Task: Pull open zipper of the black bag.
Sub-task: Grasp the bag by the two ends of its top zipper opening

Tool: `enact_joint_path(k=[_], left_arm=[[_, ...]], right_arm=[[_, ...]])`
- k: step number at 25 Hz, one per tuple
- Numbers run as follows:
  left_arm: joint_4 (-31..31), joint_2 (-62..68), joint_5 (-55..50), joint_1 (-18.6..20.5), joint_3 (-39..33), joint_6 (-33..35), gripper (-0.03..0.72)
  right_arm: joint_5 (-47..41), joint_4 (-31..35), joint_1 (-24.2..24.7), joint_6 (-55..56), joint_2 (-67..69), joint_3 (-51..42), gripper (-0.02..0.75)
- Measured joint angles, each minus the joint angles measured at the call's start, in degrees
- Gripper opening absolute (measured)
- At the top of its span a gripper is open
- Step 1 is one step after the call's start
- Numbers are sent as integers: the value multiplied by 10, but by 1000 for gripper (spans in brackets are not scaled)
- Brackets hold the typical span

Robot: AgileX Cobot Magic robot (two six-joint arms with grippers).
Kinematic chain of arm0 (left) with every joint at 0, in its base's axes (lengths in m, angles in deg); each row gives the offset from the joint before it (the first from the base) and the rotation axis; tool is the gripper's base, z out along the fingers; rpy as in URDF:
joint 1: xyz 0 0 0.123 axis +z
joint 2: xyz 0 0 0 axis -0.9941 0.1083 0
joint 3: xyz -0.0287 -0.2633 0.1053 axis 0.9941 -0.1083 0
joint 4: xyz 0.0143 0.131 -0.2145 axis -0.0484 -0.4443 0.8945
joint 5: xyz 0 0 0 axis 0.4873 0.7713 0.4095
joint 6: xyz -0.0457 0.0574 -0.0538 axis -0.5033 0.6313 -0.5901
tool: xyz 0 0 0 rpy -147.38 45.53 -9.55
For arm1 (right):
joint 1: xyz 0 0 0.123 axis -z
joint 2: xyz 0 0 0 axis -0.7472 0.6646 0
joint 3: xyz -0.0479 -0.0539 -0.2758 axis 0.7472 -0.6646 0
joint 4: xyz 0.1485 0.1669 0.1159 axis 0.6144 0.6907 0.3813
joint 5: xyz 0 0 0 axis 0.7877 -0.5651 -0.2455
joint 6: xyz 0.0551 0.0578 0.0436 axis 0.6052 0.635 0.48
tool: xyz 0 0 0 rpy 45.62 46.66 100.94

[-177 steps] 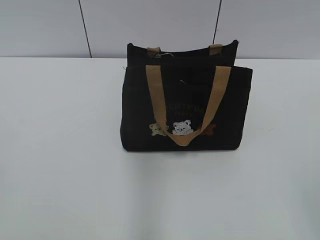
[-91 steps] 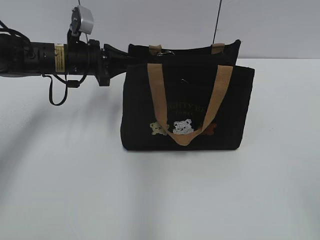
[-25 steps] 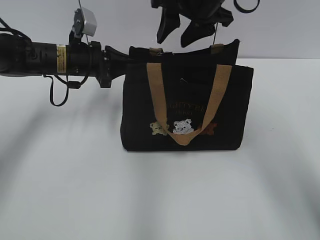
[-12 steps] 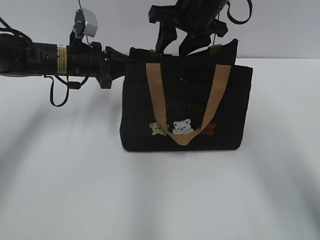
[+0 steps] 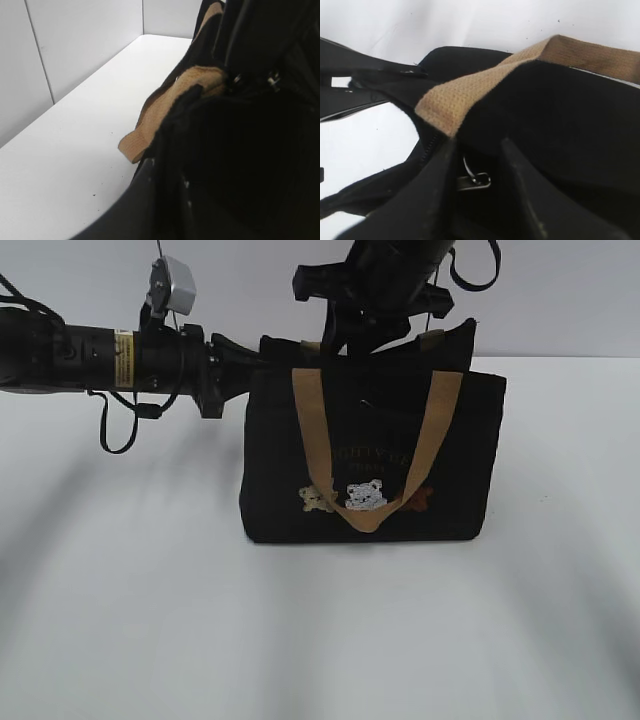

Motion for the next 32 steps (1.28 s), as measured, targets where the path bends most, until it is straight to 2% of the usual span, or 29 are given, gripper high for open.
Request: enact_joint_path(k=[2,6,8,22,29,32], left_arm=[[-1,0,0,0,0,0,48],[-1,0,0,0,0,0,48],[-1,0,0,0,0,0,49],[1,0,1,0,0,0,52],[1,0,-3,0,0,0,52],[1,0,-3,0,0,0,52]], right_arm=[[-7,-2,0,-2,0,0,182],[-9,-7,-1,-4,-1,0,24],[-12,-12,-1,-5,-6,0,-11],[-55,-38,-1,-7,-59,0,-15],[-85,-86,0,-3,-62,0,-15],[-87,-81,0,-2,-65,0,-15]])
